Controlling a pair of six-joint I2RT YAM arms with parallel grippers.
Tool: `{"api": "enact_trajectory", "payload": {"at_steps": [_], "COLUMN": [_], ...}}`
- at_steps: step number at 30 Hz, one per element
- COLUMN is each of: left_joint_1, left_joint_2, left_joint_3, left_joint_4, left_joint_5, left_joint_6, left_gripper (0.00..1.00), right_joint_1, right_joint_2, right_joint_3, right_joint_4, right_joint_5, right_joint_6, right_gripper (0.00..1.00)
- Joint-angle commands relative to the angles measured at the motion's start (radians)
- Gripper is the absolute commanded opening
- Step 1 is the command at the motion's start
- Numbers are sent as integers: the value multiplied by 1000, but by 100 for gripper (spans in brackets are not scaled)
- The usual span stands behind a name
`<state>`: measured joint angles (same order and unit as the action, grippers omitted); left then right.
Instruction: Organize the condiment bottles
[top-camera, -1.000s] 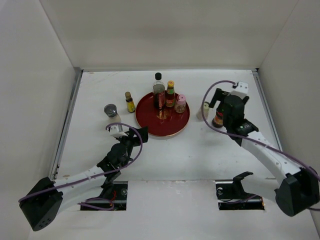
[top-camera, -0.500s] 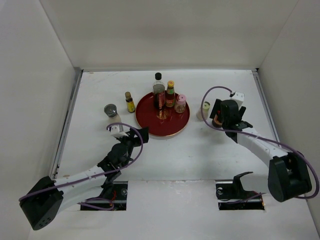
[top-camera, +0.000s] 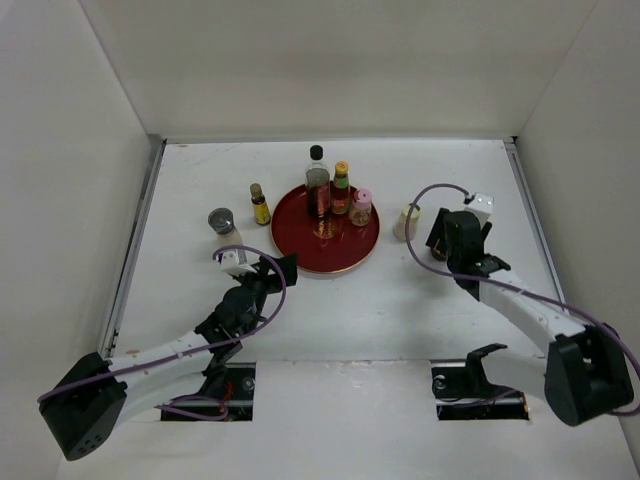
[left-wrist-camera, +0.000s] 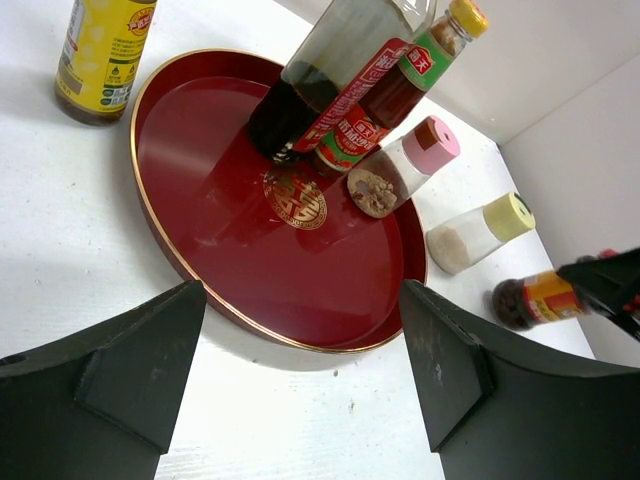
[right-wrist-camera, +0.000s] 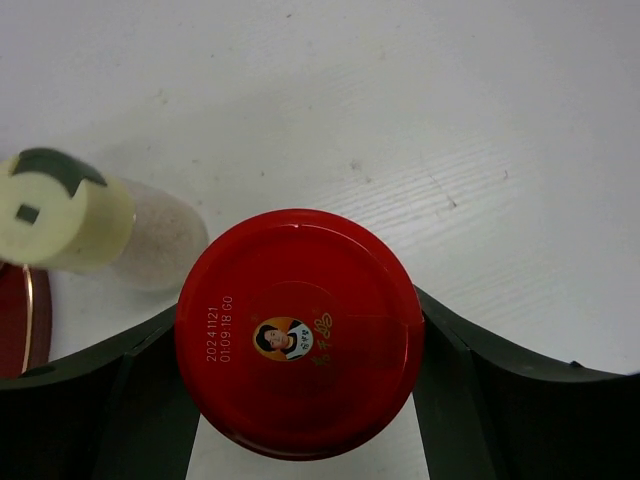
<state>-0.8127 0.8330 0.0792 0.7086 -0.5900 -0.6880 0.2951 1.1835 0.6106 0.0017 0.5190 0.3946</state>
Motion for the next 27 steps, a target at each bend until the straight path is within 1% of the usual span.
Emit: {"api": "enact_trajectory", "payload": {"at_steps": [1, 3, 6, 9, 11, 15, 18, 20, 27], "left_joint_1": [1, 1, -3, -1, 4, 8, 10, 13, 16], "left_joint_2": [-14, 1, -5, -12, -11, -49, -40, -47, -44], "left_joint_3": [4, 8, 7, 7, 5, -4, -2, -9, -6], "left_joint_4": [52, 52, 52, 52, 49, 37, 37, 35, 31], "left_joint_5": [9, 9, 9, 1, 5, 1, 4, 9, 9], "left_joint_6": [-7, -7, -7, -7, -7, -7, -7, -7, -7], "left_gripper": [78, 78, 77, 77, 77, 77, 77, 77, 77], "right_joint_1": [69, 129, 253, 377, 431, 480, 488, 488, 488], "right_joint_2": [-171, -215, -207, -118, -30, 158, 304, 391, 590], "right_joint_3": [31, 57, 109, 193, 259, 386, 475, 541, 689], "right_joint_4": [26, -38, -66, -46, 9, 154, 250, 270, 294], "right_joint_5": [64, 59, 52, 49, 30, -42, -83, -105, -120], "right_joint_6": [4, 10, 26, 46, 38, -5, -42, -54, -111], "right_gripper": [56, 56, 56, 55, 56, 56, 56, 56, 58]}}
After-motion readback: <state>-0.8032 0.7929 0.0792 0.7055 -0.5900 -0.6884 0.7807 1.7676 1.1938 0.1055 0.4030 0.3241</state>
